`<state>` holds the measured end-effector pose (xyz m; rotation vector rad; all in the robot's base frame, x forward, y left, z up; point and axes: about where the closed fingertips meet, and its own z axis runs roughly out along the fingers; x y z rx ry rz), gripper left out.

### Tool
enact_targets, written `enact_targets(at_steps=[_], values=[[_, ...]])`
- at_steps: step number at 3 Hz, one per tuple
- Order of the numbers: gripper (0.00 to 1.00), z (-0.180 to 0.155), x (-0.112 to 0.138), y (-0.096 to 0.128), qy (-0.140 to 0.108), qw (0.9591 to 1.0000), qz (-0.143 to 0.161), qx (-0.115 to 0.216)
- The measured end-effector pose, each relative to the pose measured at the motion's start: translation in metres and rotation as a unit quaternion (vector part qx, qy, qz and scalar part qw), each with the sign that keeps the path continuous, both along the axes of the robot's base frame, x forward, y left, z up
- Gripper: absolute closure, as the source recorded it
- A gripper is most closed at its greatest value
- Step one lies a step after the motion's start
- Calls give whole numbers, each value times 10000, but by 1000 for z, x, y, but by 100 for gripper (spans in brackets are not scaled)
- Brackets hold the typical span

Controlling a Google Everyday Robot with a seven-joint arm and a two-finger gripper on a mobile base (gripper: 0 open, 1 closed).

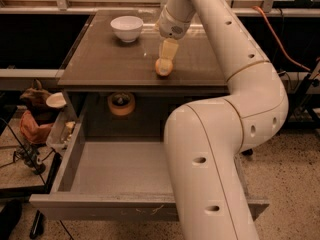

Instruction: Place orange into top drawer

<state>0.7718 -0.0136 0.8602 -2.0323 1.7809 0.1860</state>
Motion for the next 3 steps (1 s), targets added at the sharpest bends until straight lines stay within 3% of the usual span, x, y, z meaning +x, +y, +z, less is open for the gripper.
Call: enact_targets(at_steps=[2, 3], values=[[0, -12, 2, -24, 141, 9993, -293, 171], [0, -22, -1, -14, 298, 9992, -163, 227]])
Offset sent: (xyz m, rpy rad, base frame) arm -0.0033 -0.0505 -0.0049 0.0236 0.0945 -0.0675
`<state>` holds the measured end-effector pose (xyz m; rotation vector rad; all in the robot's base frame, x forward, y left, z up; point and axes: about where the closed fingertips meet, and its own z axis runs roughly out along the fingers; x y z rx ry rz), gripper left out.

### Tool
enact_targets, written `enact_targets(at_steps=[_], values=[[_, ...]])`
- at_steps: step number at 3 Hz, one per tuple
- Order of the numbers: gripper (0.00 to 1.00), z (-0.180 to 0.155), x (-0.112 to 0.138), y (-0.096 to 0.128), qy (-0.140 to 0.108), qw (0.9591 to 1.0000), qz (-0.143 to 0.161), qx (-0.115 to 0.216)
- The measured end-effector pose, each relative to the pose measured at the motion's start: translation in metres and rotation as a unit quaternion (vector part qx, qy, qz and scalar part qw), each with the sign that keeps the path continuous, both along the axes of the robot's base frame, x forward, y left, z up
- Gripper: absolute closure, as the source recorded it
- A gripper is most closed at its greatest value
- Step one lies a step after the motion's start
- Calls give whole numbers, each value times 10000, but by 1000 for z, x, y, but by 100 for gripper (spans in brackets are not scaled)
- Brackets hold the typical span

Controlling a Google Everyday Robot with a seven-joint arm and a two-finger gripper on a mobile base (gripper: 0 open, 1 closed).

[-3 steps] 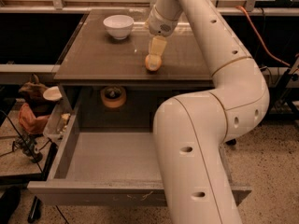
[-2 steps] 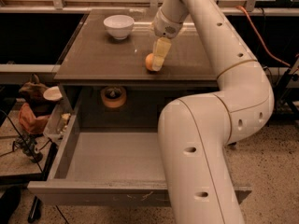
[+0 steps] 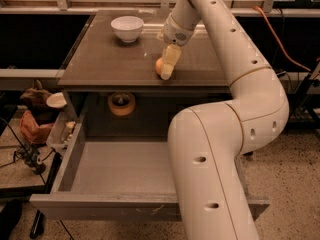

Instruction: Place orange into top drawer

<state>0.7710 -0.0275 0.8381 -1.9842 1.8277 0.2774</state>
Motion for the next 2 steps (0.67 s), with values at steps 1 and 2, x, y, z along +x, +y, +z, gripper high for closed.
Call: enact_targets(at_steps=[1, 2], values=[[0, 0, 0, 0, 1, 10000, 1, 1], [18, 0, 0, 0, 1, 10000, 1, 1]])
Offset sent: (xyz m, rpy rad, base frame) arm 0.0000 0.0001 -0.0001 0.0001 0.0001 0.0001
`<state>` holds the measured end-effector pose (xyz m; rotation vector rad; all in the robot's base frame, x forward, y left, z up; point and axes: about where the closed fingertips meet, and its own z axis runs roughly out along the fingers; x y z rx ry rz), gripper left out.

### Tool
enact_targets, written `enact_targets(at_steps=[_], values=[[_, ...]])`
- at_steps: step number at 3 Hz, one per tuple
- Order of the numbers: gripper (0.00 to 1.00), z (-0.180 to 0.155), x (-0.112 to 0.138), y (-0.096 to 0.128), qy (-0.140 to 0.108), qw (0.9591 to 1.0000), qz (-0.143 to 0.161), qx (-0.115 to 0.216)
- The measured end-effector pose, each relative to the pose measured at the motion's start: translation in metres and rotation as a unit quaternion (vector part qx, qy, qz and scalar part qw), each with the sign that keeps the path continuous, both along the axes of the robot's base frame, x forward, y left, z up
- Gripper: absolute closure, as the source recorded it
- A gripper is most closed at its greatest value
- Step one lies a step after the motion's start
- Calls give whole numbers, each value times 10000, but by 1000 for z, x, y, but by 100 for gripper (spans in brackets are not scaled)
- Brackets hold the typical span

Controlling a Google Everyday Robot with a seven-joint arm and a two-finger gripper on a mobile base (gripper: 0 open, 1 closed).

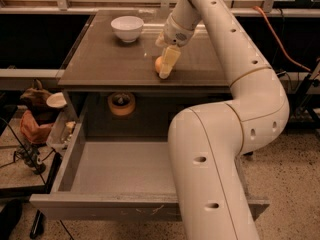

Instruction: Place orange into top drawer

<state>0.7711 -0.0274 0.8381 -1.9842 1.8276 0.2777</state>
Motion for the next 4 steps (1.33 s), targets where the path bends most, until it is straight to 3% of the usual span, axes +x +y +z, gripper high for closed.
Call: enact_targets(at_steps=[3, 4], values=[[88, 0, 0, 0, -1, 10000, 0, 0], [100, 19, -2, 0, -159, 9999, -66, -22]])
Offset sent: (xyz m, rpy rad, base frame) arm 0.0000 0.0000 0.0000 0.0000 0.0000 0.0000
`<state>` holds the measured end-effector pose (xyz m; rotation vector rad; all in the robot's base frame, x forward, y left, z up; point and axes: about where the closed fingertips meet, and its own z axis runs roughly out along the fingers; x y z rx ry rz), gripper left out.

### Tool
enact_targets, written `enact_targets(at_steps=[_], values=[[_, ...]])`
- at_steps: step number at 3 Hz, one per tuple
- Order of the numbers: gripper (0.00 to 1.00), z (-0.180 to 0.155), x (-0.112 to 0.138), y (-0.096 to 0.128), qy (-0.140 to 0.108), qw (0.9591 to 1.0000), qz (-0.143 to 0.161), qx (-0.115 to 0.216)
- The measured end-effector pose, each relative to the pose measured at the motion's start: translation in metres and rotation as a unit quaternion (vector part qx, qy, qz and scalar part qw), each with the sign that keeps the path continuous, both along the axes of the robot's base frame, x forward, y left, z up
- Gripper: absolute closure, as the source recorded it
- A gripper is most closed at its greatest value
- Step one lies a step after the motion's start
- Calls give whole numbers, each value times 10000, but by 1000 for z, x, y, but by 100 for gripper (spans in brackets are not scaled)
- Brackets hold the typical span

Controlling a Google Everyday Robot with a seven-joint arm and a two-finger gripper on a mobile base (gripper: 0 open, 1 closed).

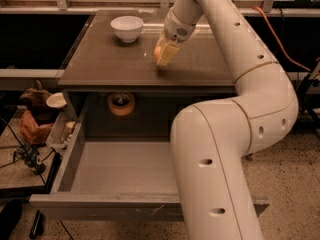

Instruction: Place orange into top drawer

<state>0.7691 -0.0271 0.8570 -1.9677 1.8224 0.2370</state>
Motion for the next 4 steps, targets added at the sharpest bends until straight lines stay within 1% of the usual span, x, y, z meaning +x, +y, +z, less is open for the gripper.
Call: enact_targets(at_steps=[1, 2, 3, 4], values=[[100, 43, -12, -3, -424, 9991, -17, 60], [100, 105, -44, -13, -1036, 9931, -119, 544], [100, 121, -110, -41, -1220, 9849, -342, 1184], [100, 121, -110, -41, -1219, 9849, -342, 1184]])
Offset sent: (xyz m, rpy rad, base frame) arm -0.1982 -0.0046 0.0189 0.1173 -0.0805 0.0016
